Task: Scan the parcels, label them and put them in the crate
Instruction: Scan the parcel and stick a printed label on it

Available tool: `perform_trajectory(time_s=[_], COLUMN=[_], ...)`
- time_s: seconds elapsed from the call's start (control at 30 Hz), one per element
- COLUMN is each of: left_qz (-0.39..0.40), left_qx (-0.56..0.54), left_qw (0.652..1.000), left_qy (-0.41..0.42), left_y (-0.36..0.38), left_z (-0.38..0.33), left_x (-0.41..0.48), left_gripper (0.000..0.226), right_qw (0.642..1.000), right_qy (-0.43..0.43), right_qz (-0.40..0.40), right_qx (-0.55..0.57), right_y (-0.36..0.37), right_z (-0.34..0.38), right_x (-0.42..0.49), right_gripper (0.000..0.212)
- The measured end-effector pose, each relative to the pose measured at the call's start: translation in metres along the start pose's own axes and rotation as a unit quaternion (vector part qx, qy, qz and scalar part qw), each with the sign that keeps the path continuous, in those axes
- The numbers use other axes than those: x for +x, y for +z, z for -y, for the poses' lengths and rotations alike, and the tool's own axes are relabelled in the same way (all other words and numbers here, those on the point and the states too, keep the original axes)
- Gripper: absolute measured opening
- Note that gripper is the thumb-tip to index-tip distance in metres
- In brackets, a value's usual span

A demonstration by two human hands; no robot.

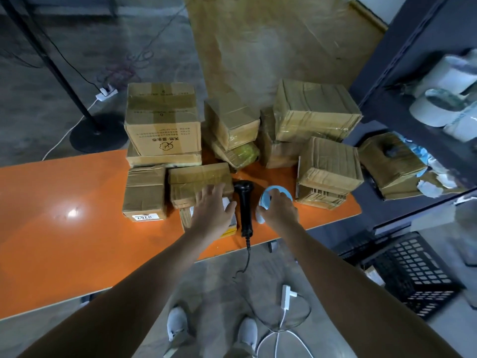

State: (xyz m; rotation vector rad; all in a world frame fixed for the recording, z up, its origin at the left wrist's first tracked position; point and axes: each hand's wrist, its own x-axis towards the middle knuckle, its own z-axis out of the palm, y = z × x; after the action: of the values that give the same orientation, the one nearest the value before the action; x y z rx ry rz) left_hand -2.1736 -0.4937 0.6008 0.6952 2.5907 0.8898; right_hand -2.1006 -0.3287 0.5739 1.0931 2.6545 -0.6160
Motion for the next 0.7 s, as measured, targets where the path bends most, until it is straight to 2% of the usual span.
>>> perform_trajectory(time_s=[0.37,0.53,0.63,0.7], left_qz=[0.044,0.090,0.094,0.098], left_qx=[-0.030,-0.095,-0.152,-0.194], left_qw=[0.998,0.991,0.982,0.971], left_qy=[0.019,-0.025,-0.068,-0.101], left_y=[0.018,0.022,0.021,0.018], left_z=[-0.024,-0.033,-0.042,-0.050], left_x=[0.007,0.015,0.022,0.027], left_gripper=[0.045,0.038,0.008,0.006], right_qw=[0.996,0.968,0.939,0.915], right_qy=[-0.059,-0.072,-0.078,-0.067], right_qz=[-0.034,-0.036,-0.033,-0.015], right_qx=[0.051,0.239,0.334,0.398], right_y=[0.001,-0.018,-0.032,-0.040], right_z=[-0.020,-0.037,-0.040,-0.038], right_x=[0.011,0.005,-0.001,-0.006], right_gripper=[0.044,0.037,0.030,0.030])
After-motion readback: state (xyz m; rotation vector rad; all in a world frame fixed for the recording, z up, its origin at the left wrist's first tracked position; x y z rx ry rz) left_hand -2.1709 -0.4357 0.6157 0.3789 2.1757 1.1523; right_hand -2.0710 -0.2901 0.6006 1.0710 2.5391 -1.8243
